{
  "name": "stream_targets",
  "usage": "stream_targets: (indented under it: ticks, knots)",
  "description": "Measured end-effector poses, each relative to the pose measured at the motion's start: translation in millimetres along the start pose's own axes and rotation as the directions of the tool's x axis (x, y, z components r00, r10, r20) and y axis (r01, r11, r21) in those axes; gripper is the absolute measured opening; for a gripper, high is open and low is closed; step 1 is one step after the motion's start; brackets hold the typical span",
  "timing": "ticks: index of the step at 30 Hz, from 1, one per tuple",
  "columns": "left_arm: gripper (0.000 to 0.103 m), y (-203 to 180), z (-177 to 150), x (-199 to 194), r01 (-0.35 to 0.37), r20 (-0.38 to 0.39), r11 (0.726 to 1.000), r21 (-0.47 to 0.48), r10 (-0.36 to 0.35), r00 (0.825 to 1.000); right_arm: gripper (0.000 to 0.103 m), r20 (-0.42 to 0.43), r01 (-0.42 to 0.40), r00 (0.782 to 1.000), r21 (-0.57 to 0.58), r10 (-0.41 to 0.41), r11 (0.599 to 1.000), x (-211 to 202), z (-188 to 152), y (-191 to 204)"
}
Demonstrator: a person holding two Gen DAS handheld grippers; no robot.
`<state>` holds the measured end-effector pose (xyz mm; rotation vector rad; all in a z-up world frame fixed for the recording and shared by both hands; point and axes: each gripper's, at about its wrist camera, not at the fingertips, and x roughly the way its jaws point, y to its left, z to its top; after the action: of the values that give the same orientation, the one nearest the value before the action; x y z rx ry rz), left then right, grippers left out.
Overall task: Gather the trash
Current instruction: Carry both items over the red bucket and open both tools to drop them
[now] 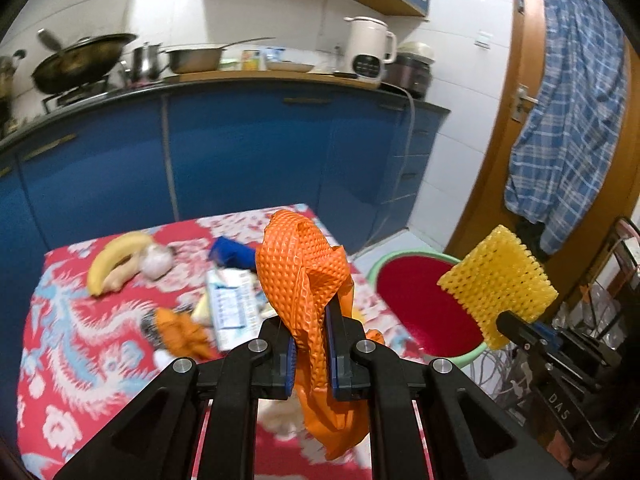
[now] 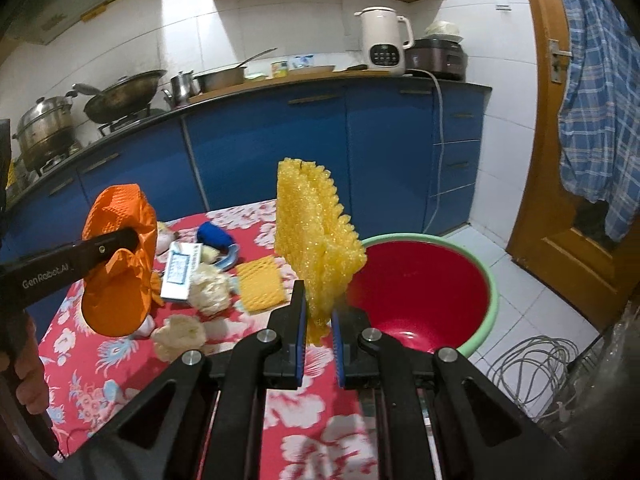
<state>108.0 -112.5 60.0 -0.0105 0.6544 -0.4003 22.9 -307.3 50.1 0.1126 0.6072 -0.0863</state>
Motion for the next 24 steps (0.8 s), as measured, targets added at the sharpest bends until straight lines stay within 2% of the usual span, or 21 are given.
stream_targets:
  ticks: [11, 24]
  knots:
    - [0.012, -60.5, 14.3, 47.0, 0.099, -0.032, 0.992, 0.074, -0.096, 0.995, 0.014, -0.038, 0.059, 0.998, 0.066, -0.057, 0.996, 22.5, 0.0, -47.6]
    - [0.012, -111.7, 6.8, 114.3, 0.152, -0.110, 0.980, 0.131, -0.138, 0.984, 0.014, -0.121, 0.096, 0.989, 0.139, -0.080, 0.986, 63.1, -20.4, -93.9]
